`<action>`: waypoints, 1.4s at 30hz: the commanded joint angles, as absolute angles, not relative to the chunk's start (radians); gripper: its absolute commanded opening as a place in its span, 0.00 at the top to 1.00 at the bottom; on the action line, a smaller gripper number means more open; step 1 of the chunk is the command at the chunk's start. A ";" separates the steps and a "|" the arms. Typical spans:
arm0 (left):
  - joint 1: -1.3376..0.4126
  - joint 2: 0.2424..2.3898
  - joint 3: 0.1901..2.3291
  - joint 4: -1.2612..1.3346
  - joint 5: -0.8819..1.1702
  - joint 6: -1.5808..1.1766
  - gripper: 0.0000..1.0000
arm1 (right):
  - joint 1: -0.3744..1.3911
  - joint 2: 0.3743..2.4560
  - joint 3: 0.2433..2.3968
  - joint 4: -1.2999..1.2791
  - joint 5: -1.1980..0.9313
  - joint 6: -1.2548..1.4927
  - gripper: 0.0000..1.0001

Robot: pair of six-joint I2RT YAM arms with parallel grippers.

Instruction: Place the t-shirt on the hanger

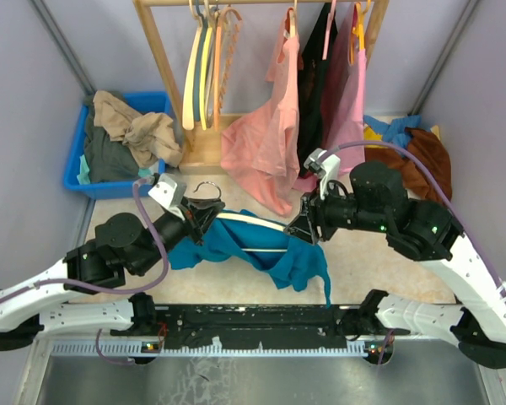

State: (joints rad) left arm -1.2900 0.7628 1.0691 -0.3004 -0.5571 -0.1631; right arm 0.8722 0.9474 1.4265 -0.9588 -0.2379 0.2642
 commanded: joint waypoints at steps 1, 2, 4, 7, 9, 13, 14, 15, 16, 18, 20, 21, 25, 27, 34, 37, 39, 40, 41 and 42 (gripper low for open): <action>-1.295 0.752 1.109 -0.256 -0.539 -0.164 1.00 | 0.870 0.935 1.443 -0.896 -0.230 0.260 0.61; -1.295 0.753 1.109 -0.256 -0.539 -0.163 1.00 | 0.871 0.936 1.443 -0.896 -0.230 0.259 0.67; -1.295 0.754 1.110 -0.256 -0.540 -0.163 1.00 | 0.871 0.936 1.443 -0.896 -0.232 0.259 0.75; -1.295 0.758 1.113 -0.255 -0.539 -0.161 1.00 | 0.870 0.936 1.440 -0.894 -0.235 0.259 0.82; -1.296 0.760 1.116 -0.255 -0.539 -0.158 1.00 | 0.870 0.937 1.438 -0.894 -0.238 0.259 0.85; -1.295 0.768 1.122 -0.253 -0.537 -0.156 1.00 | 0.871 0.937 1.443 -0.886 -0.240 0.258 0.95; -1.295 0.771 1.121 -0.252 -0.536 -0.157 1.00 | 0.871 0.939 1.446 -0.884 -0.241 0.258 0.97; -1.295 0.772 1.121 -0.249 -0.534 -0.157 1.00 | 0.870 0.942 1.451 -0.882 -0.244 0.259 0.97; -1.296 0.775 1.120 -0.245 -0.532 -0.158 1.00 | 0.870 0.945 1.454 -0.877 -0.246 0.259 0.97; -1.296 0.779 1.116 -0.238 -0.529 -0.158 1.00 | 0.871 0.953 1.463 -0.862 -0.257 0.260 0.97; -1.295 0.786 1.112 -0.224 -0.523 -0.161 1.00 | 0.870 0.965 1.480 -0.851 -0.267 0.261 0.97; -1.295 0.789 1.112 -0.220 -0.521 -0.161 1.00 | 0.870 0.972 1.488 -0.845 -0.269 0.260 0.97; -1.295 0.803 1.106 -0.205 -0.510 -0.164 1.00 | 0.870 1.000 1.516 -0.828 -0.288 0.246 0.97; -1.296 0.808 1.107 -0.201 -0.505 -0.164 1.00 | 0.870 1.012 1.516 -0.818 -0.298 0.235 0.97; -1.295 0.816 1.111 -0.197 -0.505 -0.162 1.00 | 0.870 1.024 1.486 -0.767 -0.369 0.221 0.97; -1.295 0.821 1.109 -0.192 -0.503 -0.163 1.00 | 0.871 1.037 1.490 -0.751 -0.397 0.215 0.97; -1.295 0.821 1.103 -0.184 -0.504 -0.165 1.00 | 0.871 1.047 1.495 -0.748 -0.415 0.211 0.97; -1.295 0.817 1.094 -0.175 -0.505 -0.167 1.00 | 0.870 1.051 1.494 -0.749 -0.420 0.207 0.96; -1.295 0.812 1.085 -0.166 -0.505 -0.168 1.00 | 0.871 1.054 1.492 -0.753 -0.424 0.202 0.96; -1.295 0.806 1.077 -0.156 -0.505 -0.171 1.00 | 0.871 1.055 1.487 -0.754 -0.430 0.197 0.95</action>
